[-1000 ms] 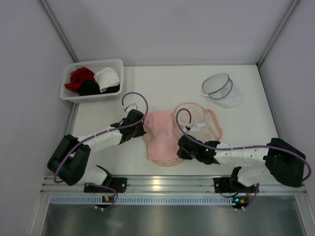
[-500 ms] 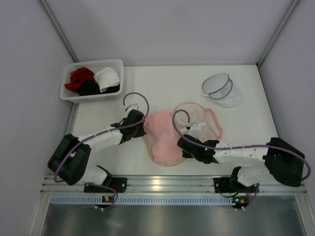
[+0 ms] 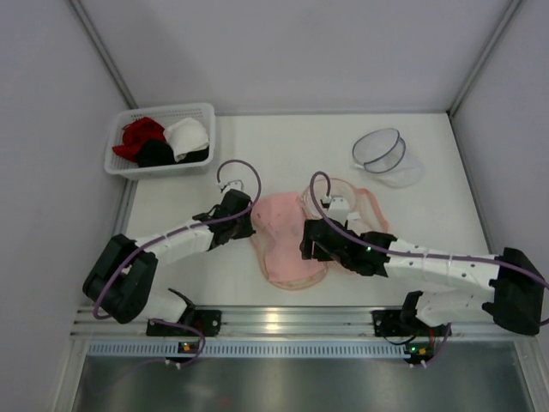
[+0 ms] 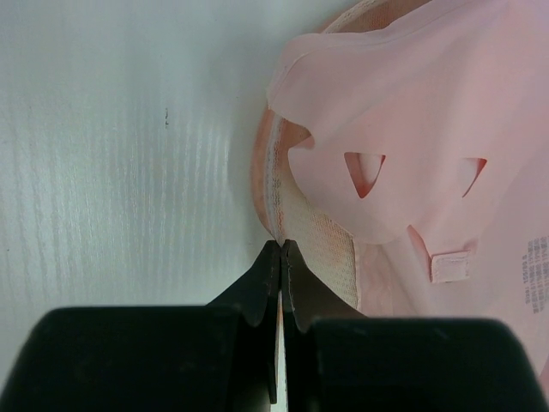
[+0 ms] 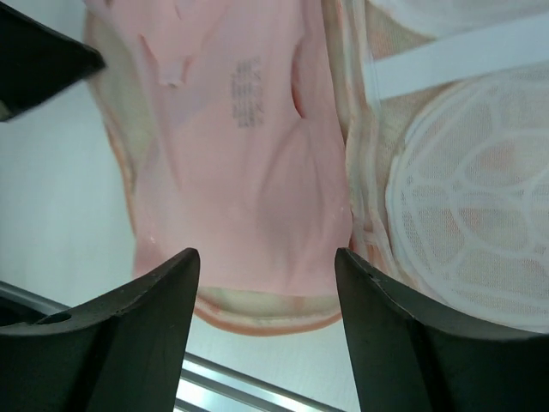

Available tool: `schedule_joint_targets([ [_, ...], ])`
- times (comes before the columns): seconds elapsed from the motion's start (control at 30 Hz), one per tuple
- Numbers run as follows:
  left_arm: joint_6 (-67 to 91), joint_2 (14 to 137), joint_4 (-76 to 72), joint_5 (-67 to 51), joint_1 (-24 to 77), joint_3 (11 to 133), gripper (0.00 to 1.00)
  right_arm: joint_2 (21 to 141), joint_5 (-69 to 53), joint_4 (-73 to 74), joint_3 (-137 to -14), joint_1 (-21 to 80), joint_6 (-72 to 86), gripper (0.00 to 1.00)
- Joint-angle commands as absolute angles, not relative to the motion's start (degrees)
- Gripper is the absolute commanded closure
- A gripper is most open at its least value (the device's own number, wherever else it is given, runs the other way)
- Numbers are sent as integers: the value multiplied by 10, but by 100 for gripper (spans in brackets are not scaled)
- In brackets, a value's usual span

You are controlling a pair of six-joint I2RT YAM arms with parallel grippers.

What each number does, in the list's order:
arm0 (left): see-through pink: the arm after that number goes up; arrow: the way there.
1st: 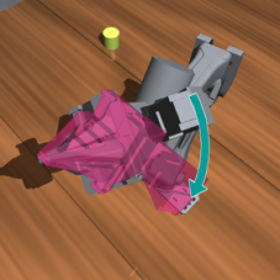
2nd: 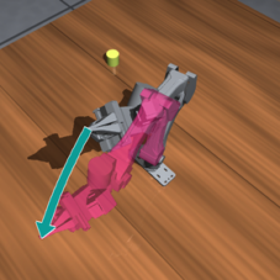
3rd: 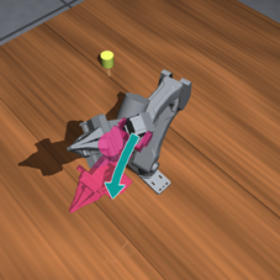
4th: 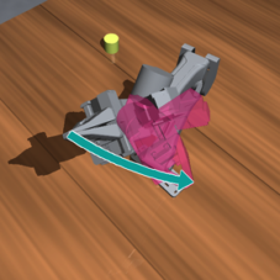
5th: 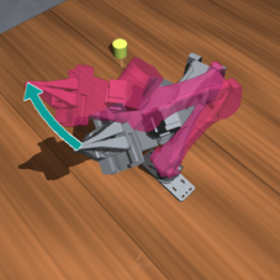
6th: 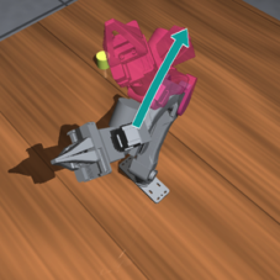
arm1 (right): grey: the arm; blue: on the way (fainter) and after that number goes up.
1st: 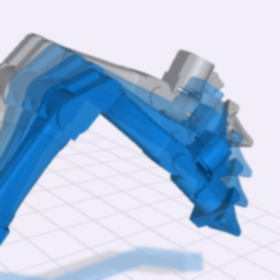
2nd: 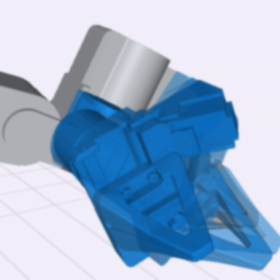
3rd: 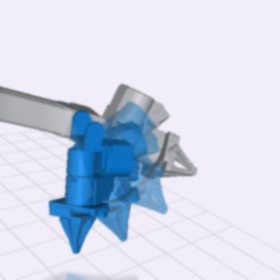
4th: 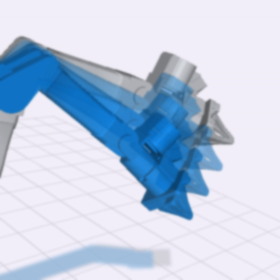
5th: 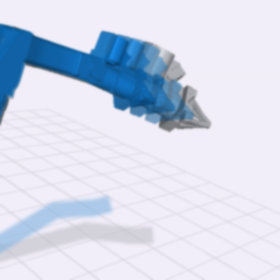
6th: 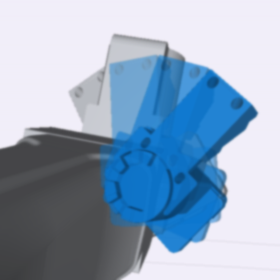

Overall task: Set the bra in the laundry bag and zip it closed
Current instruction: Adjust the bra in the laundry bag.

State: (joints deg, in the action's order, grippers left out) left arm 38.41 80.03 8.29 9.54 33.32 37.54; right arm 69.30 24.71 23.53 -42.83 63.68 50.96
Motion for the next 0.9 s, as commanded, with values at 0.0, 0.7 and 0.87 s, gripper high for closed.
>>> schedule_joint_targets([
  [0.0, 374, 784, 86, 88, 333, 395, 100, 657, 282, 297, -468, 635, 499, 35],
  [0.7, 540, 689, 100, 119, 487, 319, 100, 836, 142, 120, -560, 534, 329, 38],
  [0.87, 547, 681, 161, 163, 504, 317, 81, 838, 126, 115, -553, 520, 333, 37],
])
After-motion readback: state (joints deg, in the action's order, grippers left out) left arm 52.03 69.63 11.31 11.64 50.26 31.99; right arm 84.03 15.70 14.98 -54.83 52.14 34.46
